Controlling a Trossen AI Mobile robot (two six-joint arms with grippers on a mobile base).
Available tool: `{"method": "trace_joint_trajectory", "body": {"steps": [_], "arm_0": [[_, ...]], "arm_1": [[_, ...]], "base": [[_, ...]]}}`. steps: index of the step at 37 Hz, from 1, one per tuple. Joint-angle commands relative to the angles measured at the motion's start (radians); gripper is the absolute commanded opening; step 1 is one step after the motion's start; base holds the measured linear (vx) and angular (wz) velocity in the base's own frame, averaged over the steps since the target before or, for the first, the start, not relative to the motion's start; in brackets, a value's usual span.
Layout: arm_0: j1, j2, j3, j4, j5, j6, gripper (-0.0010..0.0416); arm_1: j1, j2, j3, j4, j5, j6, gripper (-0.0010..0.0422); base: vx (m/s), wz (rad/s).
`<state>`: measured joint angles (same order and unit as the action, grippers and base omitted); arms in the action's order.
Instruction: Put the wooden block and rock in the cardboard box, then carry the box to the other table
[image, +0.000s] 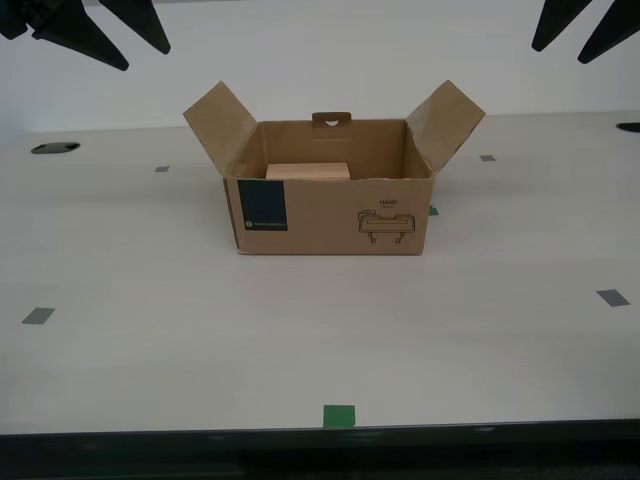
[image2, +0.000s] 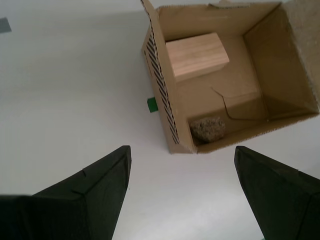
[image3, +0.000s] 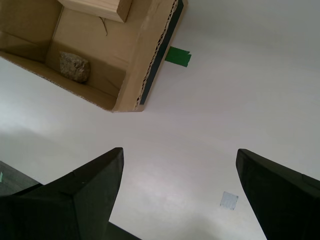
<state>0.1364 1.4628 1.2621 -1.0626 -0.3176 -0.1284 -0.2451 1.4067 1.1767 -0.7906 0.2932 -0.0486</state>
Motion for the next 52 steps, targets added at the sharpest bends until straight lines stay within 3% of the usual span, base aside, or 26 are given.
{"method": "trace_joint_trajectory", "body": {"steps": [1, 11, 17, 23, 28, 32, 37, 45, 52], "arm_0": [[0.000, 0.032, 0.001, 0.031, -0.006, -0.003, 0.0319], [0.000, 0.088, 0.002, 0.096, -0.009, -0.006, 0.0303], [0.000, 0.128, 0.002, 0.117, -0.064, -0.006, 0.0295], [0.000, 0.170, 0.001, 0.135, -0.064, -0.007, 0.0303], [0.000, 0.200, 0.003, 0.166, -0.077, -0.011, 0.0316], [0.000, 0.224, 0.003, 0.174, -0.113, -0.011, 0.0312], [0.000, 0.247, 0.002, 0.195, -0.122, -0.014, 0.0300], [0.000, 0.249, 0.003, 0.241, -0.192, -0.013, 0.0288], [0.000, 0.250, 0.003, 0.253, -0.195, -0.003, 0.0290]], "arm_1": [[0.003, 0.032, 0.024, 0.013, 0.005, -0.020, 0.0279], [0.004, 0.211, 0.139, 0.013, 0.005, -0.012, 0.0279], [0.004, 0.307, 0.211, 0.003, 0.006, 0.002, 0.0279], [0.004, 0.378, 0.255, -0.005, 0.067, 0.016, 0.0279], [0.004, 0.425, 0.278, -0.008, 0.073, 0.018, 0.0279], [0.004, 0.451, 0.282, -0.007, 0.072, 0.019, 0.0279], [0.004, 0.455, 0.277, -0.006, 0.072, 0.023, 0.0279], [0.004, 0.454, 0.284, -0.003, 0.076, 0.023, 0.0279], [0.004, 0.454, 0.283, -0.003, 0.076, 0.023, 0.0279]], "base": [[0.000, 0.000], [0.000, 0.000], [0.000, 0.000], [0.000, 0.000], [0.000, 0.000], [0.000, 0.000], [0.000, 0.000], [0.000, 0.000], [0.000, 0.000]]}}
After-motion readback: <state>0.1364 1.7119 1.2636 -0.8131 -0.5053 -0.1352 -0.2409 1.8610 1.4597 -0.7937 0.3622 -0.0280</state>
